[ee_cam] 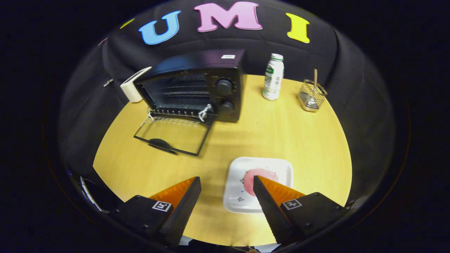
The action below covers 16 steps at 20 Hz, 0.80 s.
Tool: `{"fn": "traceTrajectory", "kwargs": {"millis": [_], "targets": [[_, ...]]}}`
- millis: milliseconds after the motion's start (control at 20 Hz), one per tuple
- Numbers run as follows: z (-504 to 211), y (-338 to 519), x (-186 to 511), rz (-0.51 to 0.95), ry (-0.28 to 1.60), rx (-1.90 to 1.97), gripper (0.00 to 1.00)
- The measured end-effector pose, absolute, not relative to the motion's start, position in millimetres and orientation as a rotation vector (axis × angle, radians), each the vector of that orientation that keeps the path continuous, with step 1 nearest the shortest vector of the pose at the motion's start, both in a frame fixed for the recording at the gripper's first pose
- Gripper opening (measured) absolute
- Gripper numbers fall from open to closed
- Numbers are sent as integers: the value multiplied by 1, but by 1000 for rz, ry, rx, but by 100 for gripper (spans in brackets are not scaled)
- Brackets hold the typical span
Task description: Open the toaster oven, put the food inside, and close the toaster oven door.
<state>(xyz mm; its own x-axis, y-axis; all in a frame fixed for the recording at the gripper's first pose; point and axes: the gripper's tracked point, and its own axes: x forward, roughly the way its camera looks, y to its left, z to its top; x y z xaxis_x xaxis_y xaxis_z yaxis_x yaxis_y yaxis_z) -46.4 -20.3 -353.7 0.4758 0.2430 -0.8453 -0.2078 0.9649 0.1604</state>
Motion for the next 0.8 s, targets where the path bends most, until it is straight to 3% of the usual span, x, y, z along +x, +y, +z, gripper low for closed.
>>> {"fn": "traceTrajectory", "kwargs": {"millis": [450,500,550,700,800], "targets": [[-422,-120,-34,190,1315,158,99],[-431,-124,-33,184,1343,173,96],[-439,-126,-32,186,1364,175,85],[-461,-125,-29,224,1422,132,85],[-464,-126,-30,220,1450,91,52]]}}
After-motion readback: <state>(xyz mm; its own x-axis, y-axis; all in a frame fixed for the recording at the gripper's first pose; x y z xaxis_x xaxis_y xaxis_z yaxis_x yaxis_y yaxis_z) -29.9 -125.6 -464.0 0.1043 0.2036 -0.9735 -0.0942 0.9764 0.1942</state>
